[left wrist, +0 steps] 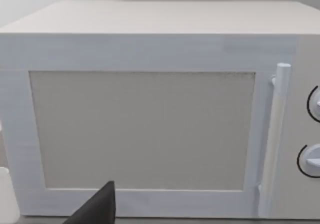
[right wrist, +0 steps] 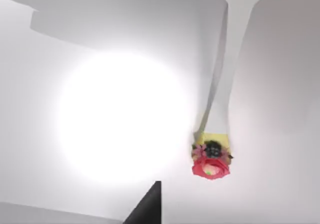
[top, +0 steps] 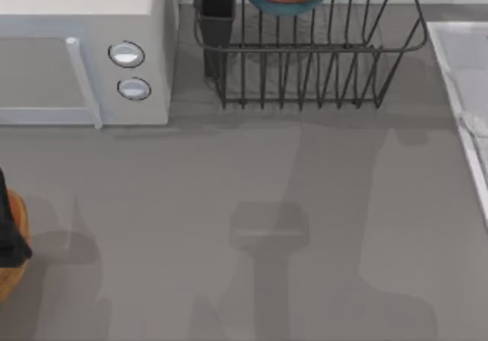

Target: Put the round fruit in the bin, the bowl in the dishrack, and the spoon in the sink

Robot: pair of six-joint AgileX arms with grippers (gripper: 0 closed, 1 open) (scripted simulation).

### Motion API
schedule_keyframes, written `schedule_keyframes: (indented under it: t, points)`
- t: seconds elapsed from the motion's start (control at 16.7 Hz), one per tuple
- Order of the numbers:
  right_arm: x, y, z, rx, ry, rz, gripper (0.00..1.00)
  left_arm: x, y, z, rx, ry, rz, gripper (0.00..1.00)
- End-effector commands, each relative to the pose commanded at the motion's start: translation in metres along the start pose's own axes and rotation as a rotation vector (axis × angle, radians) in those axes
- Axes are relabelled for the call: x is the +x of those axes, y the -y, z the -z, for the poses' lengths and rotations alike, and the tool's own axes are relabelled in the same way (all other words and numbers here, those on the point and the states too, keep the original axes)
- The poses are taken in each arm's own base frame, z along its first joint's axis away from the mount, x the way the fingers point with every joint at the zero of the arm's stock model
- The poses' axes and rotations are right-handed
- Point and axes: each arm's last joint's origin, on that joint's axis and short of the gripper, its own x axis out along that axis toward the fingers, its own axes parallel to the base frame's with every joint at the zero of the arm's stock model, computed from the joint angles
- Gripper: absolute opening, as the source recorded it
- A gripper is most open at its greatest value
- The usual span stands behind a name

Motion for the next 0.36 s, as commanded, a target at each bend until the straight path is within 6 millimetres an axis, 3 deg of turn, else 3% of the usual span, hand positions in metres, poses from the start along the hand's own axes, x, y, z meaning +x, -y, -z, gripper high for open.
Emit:
schedule_keyframes:
  t: [0.36]
  points:
    - [0.0000,0.0000,0.0000,0.000,0.000,0.000,1.00,0.0000,0.0000,0.0000,0.000,0.000,0.000,1.00]
